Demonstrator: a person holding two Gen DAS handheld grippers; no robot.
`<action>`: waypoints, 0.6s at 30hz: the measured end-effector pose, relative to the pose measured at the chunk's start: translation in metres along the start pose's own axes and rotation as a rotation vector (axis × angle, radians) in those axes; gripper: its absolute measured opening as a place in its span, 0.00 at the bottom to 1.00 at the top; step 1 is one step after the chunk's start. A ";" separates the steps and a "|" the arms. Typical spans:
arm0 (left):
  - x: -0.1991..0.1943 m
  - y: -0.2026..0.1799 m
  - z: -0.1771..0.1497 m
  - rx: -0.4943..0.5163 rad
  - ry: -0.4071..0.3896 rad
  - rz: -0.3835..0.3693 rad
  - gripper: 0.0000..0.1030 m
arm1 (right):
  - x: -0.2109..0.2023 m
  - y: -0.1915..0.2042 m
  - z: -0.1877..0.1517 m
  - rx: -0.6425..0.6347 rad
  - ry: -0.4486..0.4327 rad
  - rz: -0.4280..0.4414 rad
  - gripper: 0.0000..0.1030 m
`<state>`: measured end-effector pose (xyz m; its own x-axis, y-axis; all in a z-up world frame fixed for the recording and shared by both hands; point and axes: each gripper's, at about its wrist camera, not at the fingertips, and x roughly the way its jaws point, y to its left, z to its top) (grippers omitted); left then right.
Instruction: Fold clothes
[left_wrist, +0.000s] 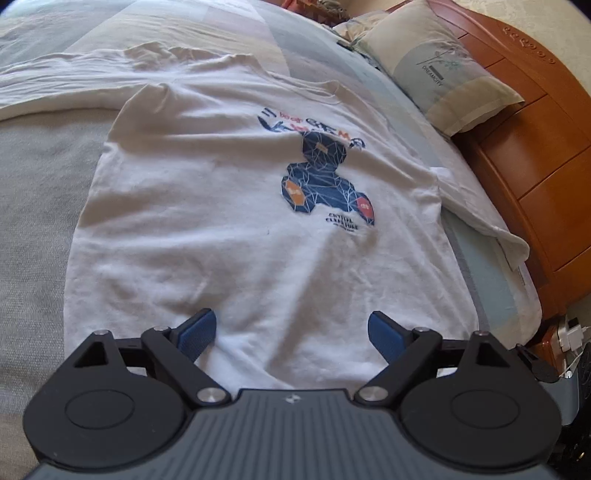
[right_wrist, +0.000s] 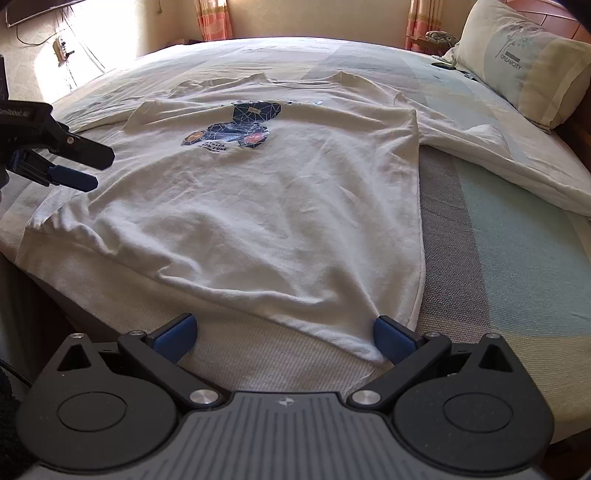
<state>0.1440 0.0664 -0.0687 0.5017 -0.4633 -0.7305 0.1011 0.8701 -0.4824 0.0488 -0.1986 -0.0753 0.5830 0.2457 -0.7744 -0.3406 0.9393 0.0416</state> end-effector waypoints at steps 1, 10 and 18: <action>-0.002 -0.001 0.001 -0.001 -0.004 -0.004 0.87 | 0.000 0.000 0.000 0.000 0.000 0.000 1.00; 0.006 -0.006 -0.006 -0.013 0.032 0.001 0.89 | 0.000 0.000 -0.001 0.003 -0.007 -0.003 1.00; -0.013 -0.023 0.011 0.044 -0.036 0.014 0.88 | -0.022 0.005 0.013 -0.020 0.013 0.039 1.00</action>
